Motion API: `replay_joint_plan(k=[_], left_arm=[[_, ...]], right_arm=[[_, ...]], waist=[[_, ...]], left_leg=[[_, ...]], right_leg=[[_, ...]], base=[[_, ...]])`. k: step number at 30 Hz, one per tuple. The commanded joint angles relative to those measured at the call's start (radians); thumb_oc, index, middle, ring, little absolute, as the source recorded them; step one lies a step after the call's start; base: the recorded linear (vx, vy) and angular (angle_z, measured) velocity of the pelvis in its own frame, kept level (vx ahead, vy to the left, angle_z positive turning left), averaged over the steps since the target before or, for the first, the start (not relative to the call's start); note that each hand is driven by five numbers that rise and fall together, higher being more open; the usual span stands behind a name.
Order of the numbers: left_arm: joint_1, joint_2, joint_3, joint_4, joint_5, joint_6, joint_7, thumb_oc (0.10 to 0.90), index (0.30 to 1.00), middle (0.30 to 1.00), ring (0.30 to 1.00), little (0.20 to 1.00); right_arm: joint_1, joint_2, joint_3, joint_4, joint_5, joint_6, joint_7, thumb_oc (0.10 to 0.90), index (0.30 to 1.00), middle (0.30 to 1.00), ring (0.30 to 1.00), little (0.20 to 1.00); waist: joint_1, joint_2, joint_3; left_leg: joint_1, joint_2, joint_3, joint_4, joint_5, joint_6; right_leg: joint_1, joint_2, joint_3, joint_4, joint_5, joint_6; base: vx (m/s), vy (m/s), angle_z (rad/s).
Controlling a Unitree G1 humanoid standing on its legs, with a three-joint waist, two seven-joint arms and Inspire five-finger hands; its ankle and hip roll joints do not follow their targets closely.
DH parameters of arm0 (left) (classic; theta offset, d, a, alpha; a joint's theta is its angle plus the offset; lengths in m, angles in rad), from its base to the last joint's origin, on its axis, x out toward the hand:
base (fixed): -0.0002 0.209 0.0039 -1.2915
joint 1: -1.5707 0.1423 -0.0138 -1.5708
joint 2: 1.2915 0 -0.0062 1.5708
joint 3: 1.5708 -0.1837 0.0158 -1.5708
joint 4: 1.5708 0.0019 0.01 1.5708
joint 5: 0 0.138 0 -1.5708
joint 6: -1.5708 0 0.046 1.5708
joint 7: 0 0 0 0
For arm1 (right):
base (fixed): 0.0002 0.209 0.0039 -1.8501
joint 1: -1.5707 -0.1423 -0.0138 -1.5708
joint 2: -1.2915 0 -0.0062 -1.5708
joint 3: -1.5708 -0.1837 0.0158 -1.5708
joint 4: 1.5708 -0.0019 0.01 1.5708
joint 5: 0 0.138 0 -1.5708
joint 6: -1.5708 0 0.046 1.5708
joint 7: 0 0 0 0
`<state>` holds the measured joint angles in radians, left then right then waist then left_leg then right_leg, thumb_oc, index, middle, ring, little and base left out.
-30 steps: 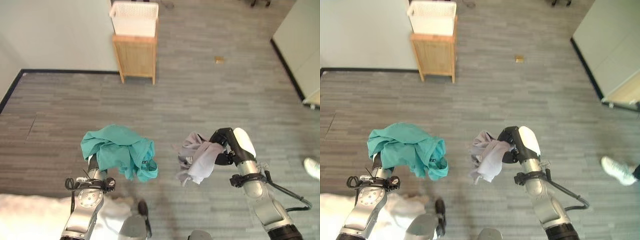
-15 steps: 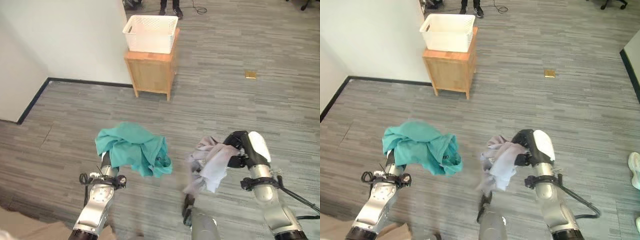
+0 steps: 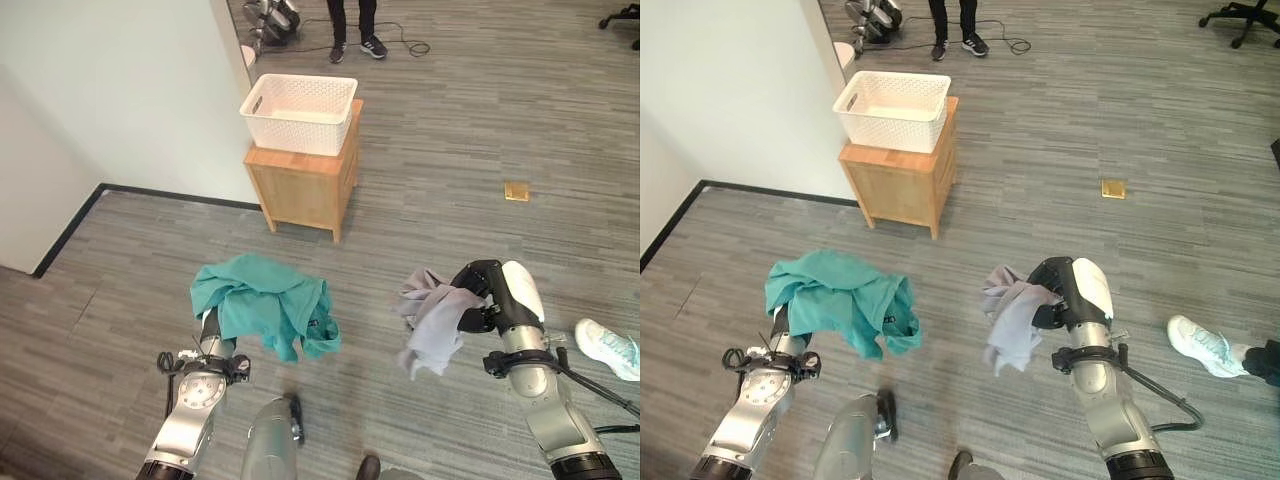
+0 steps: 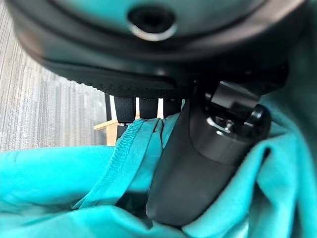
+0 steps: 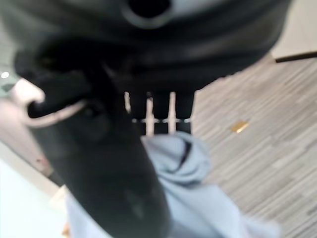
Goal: Pick up bed clothes into laundry basket.
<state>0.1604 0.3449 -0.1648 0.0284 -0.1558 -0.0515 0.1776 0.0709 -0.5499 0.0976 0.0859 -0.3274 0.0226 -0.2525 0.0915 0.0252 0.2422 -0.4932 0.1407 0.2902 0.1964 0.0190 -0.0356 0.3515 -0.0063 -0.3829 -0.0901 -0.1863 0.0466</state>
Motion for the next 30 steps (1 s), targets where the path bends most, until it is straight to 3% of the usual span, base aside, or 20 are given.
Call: replay_joint_plan(k=[1,3,5,7,10,11,12,14,15,17,19,21,23,24,27,30], left_arm=[[-0.112,0.004,0.06,-0.137,0.004,-0.046,0.02,0.4,0.3,0.3,0.3,0.3],[-0.094,0.008,0.061,-0.14,0.007,-0.042,0.016,0.4,0.3,0.3,0.3,0.3],[-0.093,0.021,0.063,-0.143,0.009,-0.039,0.012,0.4,0.3,0.3,0.3,0.3],[-0.106,0.045,0.055,-0.14,0.008,-0.032,0.02,0.4,0.3,0.3,0.3,0.3],[-0.14,0.069,0.044,-0.14,0.032,-0.028,0.039,0.4,0.3,0.3,0.3,0.3],[-0.163,0.075,0.041,-0.147,0.038,-0.031,0.049,0.4,0.3,0.3,0.3,0.3],[-0.165,0.073,0.041,-0.146,0.038,-0.031,0.049,0.4,0.3,0.3,0.3,0.3],[-0.178,0.075,0.045,-0.16,0.036,-0.038,0.048,0.4,0.3,0.3,0.3,0.3],[-0.182,0.073,0.044,-0.164,0.038,-0.043,0.045,0.4,0.3,0.3,0.3,0.3],[-0.188,0.069,0.032,-0.159,0.041,-0.05,0.042,0.4,0.3,0.3,0.3,0.3],[-0.201,0.067,0.023,-0.15,0.034,-0.061,0.039,0.4,0.3,0.3,0.3,0.3],[-0.203,0.069,0.016,-0.142,0.028,-0.071,0.033,0.4,0.3,0.3,0.3,0.3],[-0.202,0.069,0.017,-0.142,0.024,-0.077,0.032,0.4,0.3,0.3,0.3,0.3],[-0.193,0.078,0.023,-0.132,0.027,-0.079,0.033,0.4,0.3,0.3,0.3,0.3],[-0.163,0.081,0.03,-0.134,0.016,-0.087,0.031,0.4,0.3,0.3,0.3,0.3],[-0.137,0.07,0.04,-0.135,0.002,-0.086,0.027,0.4,0.3,0.3,0.3,0.3]], right_arm=[[-0.122,-0.071,-0.1,-0.099,0.004,-0.09,-0.026,0.4,0.3,0.3,0.3,0.3],[-0.128,-0.069,-0.093,-0.104,-0.018,-0.089,-0.022,0.4,0.3,0.3,0.3,0.3],[-0.13,-0.074,-0.1,-0.107,-0.041,-0.091,-0.025,0.4,0.3,0.3,0.3,0.3],[-0.134,-0.083,-0.112,-0.115,-0.069,-0.083,-0.037,0.4,0.3,0.3,0.3,0.3],[-0.152,-0.092,-0.143,-0.166,-0.084,-0.088,-0.05,0.4,0.3,0.3,0.3,0.3],[-0.165,-0.104,-0.164,-0.203,-0.095,-0.092,-0.061,0.4,0.3,0.3,0.3,0.3],[-0.165,-0.105,-0.165,-0.205,-0.095,-0.092,-0.06,0.4,0.3,0.3,0.3,0.3],[-0.195,-0.132,-0.198,-0.265,-0.101,-0.099,-0.073,0.4,0.3,0.3,0.3,0.3],[-0.219,-0.153,-0.218,-0.293,-0.098,-0.104,-0.088,0.4,0.3,0.3,0.3,0.3],[-0.251,-0.189,-0.256,-0.336,-0.086,-0.119,-0.124,0.4,0.3,0.3,0.3,0.3],[-0.29,-0.242,-0.293,-0.386,-0.09,-0.126,-0.157,0.4,0.3,0.3,0.3,0.3],[-0.345,-0.311,-0.312,-0.404,-0.09,-0.122,-0.182,0.4,0.3,0.3,0.3,0.3],[-0.389,-0.368,-0.309,-0.395,-0.101,-0.11,-0.193,0.4,0.3,0.3,0.3,0.3],[-0.467,-0.441,-0.287,-0.362,-0.099,-0.096,-0.201,0.4,0.3,0.3,0.3,0.3],[-0.53,-0.495,-0.248,-0.288,-0.083,-0.07,-0.2,0.4,0.3,0.3,0.3,0.3],[-0.585,-0.503,-0.197,-0.24,-0.071,-0.065,-0.198,0.4,0.3,0.3,0.3,0.3]], waist=[[0.072,0.052,-0.019],[0.091,0.035,-0.048],[0.102,0.002,-0.074],[0.099,-0.039,-0.069],[0.052,-0.048,-0.049],[0.027,-0.024,-0.041],[0.026,-0.024,-0.04],[-0.001,-0.016,-0.029],[-0.011,-0.013,-0.027],[-0.037,-0.023,-0.027],[-0.06,-0.031,-0.034],[-0.063,-0.04,-0.049],[-0.064,-0.039,-0.057],[-0.058,-0.049,-0.075],[-0.042,-0.065,-0.105],[-0.042,-0.054,-0.118]], left_leg=[[0.246,0.049,0.05,-0.259,0.173,-0.051],[0.257,0.032,0.022,-0.257,0.225,-0.038],[0.28,0.018,0.033,-0.249,0.219,-0.014],[0.321,-0.016,0.047,-0.217,0.168,0.019],[0.407,-0.048,0.027,-0.218,0.094,0.059],[0.47,-0.034,0.016,-0.249,0.069,0.064],[0.472,-0.037,0.015,-0.253,0.069,0.064],[0.526,-0.041,-0.006,-0.265,0.035,0.056],[0.538,-0.041,-0.018,-0.266,0.025,0.049],[0.567,-0.057,-0.056,-0.267,0.0,0.037],[0.583,-0.048,-0.097,-0.274,-0.013,0.014],[0.605,-0.033,-0.126,-0.283,-0.029,-0.007],[0.615,-0.024,-0.137,-0.284,-0.038,-0.017],[0.632,-0.005,-0.136,-0.283,-0.044,-0.036],[0.653,0.017,-0.141,-0.278,-0.044,-0.062],[0.662,0.05,-0.143,-0.25,-0.046,-0.083]], right_leg=[[-0.002,-0.072,0.088,0.003,-0.003,0.088],[0.047,-0.072,0.125,0.003,-0.021,0.086],[0.071,-0.081,0.139,0.029,-0.016,0.092],[0.017,-0.131,0.14,0.221,0.026,0.148],[-0.134,-0.171,0.191,0.519,0.184,0.211],[-0.249,-0.177,0.194,0.608,0.219,0.214],[-0.251,-0.179,0.193,0.615,0.214,0.214],[-0.317,-0.211,0.151,0.551,0.161,0.187],[-0.323,-0.207,0.134,0.484,0.112,0.16],[-0.331,-0.181,0.156,0.338,0.075,0.133],[-0.342,-0.172,0.224,0.155,0.13,0.138],[-0.37,-0.197,0.259,0.083,0.191,0.158],[-0.375,-0.209,0.243,0.059,0.217,0.168],[-0.361,-0.228,0.195,0.026,0.248,0.179],[-0.315,-0.228,0.164,0.016,0.255,0.173],[-0.284,-0.211,0.146,0.01,0.243,0.158]], base=[[0.53,0.068,-0.63],[0.54,0.024,-0.5],[0.48,0.023,0.35],[0.36,0.096,0.26],[0.31,0.153,0.23],[0.25,0.105,0.24],[0.31,0.05,0.26],[0.3,-0.041,-0.01],[0.31,-0.078,-0.09],[0.32,-0.148,0.55],[0.29,-0.238,1.14],[0.26,-0.258,0.79],[0.19,-0.204,0.92],[0.17,-0.235,1.08],[0.17,-0.272,0.56],[0.09,-0.213,0.17]])
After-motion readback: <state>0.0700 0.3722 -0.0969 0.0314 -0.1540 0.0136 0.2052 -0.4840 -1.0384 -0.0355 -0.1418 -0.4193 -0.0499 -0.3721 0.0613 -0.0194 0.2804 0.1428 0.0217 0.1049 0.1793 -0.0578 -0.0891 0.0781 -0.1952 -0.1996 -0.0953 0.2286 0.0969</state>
